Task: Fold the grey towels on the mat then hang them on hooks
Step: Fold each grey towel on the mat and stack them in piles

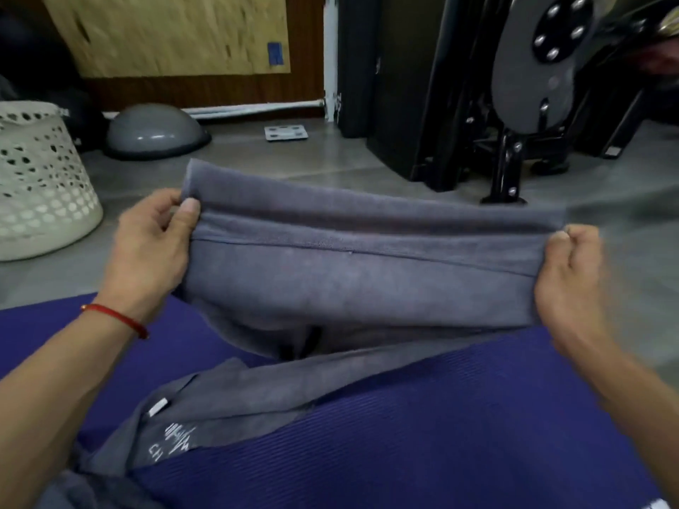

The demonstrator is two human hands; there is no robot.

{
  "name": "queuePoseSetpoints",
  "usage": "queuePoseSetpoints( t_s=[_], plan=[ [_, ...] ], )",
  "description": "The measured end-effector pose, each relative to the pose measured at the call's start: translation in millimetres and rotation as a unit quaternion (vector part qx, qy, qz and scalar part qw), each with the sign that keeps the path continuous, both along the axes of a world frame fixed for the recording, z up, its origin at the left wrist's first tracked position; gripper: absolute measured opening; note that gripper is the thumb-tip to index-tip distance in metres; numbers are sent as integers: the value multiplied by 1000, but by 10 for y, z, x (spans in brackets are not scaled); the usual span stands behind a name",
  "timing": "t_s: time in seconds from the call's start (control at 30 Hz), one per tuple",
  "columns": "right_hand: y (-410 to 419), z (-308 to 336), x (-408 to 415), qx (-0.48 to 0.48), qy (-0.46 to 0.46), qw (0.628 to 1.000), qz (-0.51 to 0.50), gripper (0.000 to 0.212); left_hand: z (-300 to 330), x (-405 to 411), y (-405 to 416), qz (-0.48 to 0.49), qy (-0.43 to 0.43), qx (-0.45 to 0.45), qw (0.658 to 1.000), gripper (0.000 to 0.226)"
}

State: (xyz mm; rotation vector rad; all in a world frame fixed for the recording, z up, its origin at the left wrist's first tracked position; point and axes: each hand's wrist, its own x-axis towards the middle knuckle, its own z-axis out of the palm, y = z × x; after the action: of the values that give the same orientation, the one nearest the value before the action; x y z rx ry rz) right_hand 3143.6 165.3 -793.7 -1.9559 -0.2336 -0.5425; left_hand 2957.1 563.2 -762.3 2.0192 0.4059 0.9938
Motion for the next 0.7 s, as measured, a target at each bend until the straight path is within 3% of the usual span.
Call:
queuePoseSetpoints(
  t_s=[0.13,0.3,0.5,0.6,0.7],
  plan=[
    [-292,-1003,-107,-54,211,976,14,26,-337,360,-133,-19,208,78,975,20],
    [-657,-1651,-698,66,326,943,6,25,-679,738,-391,-59,284,158,944,18],
    [-1268,-1847,-847,124,308,934,-129,18,-718,1810,-1122,-106,286,260,916,21],
    [-1621,-1839,-526,90,280,930,-219,20,-791,2660,-1769,-119,292,274,908,26],
    [-2066,-1907,-49,100,277,899,-324,26,-942,3425,-2398,-143,324,244,903,32]
  ],
)
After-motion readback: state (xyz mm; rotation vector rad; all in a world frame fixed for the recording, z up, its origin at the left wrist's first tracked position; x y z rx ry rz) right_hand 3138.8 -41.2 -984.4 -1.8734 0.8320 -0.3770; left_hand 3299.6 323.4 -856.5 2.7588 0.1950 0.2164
